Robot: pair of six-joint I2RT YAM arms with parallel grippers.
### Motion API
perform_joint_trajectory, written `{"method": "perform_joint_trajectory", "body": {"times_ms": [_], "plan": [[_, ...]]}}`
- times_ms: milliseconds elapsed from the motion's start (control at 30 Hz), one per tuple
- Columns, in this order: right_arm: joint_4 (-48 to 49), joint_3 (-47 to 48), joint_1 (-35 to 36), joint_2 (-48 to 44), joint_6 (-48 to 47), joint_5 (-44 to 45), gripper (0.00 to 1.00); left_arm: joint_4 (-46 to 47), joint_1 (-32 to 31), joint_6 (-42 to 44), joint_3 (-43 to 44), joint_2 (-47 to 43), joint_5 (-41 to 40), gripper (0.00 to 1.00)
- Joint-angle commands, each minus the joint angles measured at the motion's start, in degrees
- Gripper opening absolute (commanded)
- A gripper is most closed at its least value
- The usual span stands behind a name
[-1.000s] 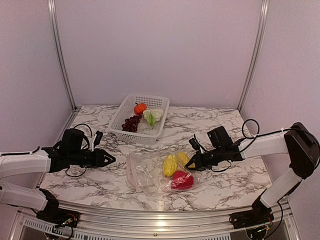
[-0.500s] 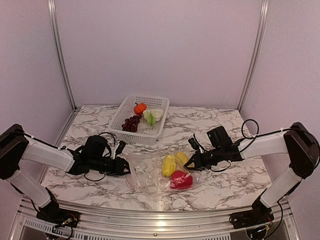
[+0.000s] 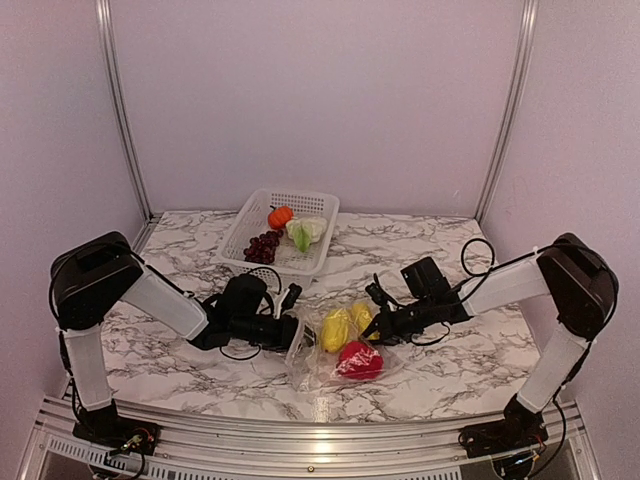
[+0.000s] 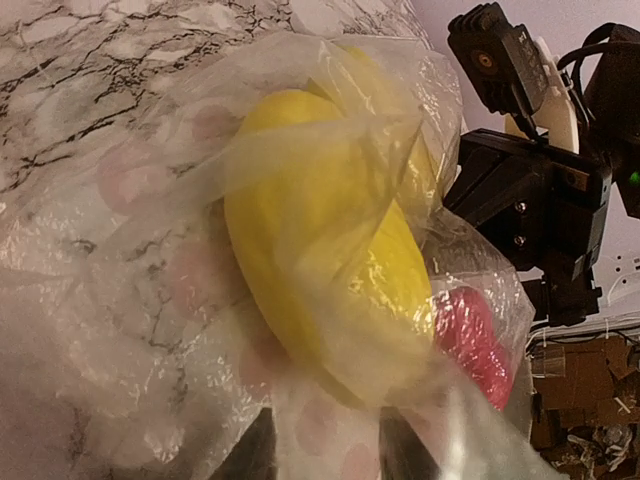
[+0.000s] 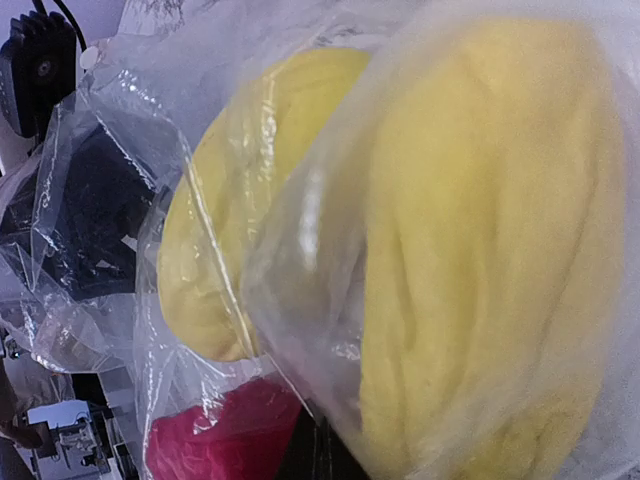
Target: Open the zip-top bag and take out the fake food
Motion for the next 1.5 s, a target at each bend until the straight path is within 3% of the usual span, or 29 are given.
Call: {"method": "perform_joint_trajectory", "body": {"times_ms": [0,133,500,733,867,1000,1467], "plan": [[-1.1,3.5,0.7,3.3,-1.7,0.0,0.00,2.0,-1.6,0.1,4.6,3.6,-1.2,0.43],[-3.7,4.1,0.6,5.0,-2.3,0.3,0.00,0.2,-2.7,1.7,6.9,4.4,-2.5,0.58],[-2.2,4.7,1.6,6.1,-2.9,-3.4,0.00,-7.9,-4.5,4.4,13.1,6.4,-6.6,0.83],[-0.5,7.8,4.7,8.2,-3.4,-6.7,0.00,-20.4,-4.6,7.2,18.9,8.9,-12.9,0.88],[-0.6,7.4,4.8,7.1,-3.1,-6.0,0.00,-27.4,-4.5,8.0,20.9,9.6,-18.4,0.83],[-2.9,5.7,4.2,4.6,-3.3,-3.5,0.00,-29.8,-4.0,8.1,19.3,7.5,-20.2,0.70],[-3.0,-3.8,-1.8,-7.6,0.3,3.3,0.00,-29.6,-0.6,14.7,7.3,-5.3,-14.5,0.34]]}}
